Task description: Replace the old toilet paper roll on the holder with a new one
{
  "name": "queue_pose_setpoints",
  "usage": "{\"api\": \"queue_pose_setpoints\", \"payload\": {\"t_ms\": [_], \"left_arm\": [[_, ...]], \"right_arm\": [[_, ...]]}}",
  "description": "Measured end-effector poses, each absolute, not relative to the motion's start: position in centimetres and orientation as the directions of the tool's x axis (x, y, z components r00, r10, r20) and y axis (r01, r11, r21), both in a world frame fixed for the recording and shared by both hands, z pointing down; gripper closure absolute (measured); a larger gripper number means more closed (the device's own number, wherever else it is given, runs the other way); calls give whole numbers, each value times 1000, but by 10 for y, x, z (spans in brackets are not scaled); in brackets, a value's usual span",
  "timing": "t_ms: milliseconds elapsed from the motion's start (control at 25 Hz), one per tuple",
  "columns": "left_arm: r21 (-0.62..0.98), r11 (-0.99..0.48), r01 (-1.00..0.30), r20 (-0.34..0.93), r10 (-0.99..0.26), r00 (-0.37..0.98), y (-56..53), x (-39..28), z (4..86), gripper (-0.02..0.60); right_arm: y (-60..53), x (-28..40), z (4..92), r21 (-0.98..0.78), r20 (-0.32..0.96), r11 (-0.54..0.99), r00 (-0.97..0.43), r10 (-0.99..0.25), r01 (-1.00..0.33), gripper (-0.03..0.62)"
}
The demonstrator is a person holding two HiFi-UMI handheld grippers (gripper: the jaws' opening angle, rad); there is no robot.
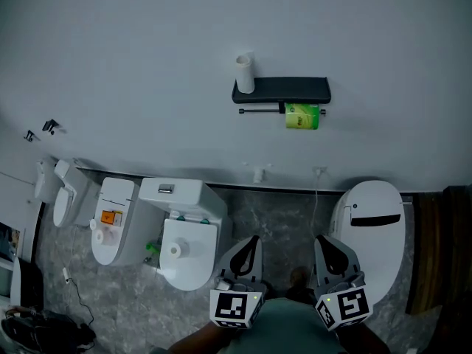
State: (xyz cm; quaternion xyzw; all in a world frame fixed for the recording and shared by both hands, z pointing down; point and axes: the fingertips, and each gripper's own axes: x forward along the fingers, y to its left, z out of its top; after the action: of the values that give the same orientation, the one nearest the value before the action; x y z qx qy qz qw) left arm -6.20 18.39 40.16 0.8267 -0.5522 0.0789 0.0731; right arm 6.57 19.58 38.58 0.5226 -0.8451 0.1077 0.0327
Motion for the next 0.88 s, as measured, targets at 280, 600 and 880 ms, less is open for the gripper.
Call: {"api": "queue_pose_setpoints", "payload": {"t_ms": [280,600,880], "left_arm": [[46,-426,-904,213,-880,425,191,-77,401,577],[44,-465,-884,213,-860,463,194,-79,405,577],[31,-466,-884,213,-861,461,189,-87,402,577]], "right_arm": [[212,46,397,-142,203,386,-409,-890,-911,588],[211,42,396,-144,199,355,-378,-904,-924,588],[206,36,395,-139,193,358,-380,-905,-923,588]]}}
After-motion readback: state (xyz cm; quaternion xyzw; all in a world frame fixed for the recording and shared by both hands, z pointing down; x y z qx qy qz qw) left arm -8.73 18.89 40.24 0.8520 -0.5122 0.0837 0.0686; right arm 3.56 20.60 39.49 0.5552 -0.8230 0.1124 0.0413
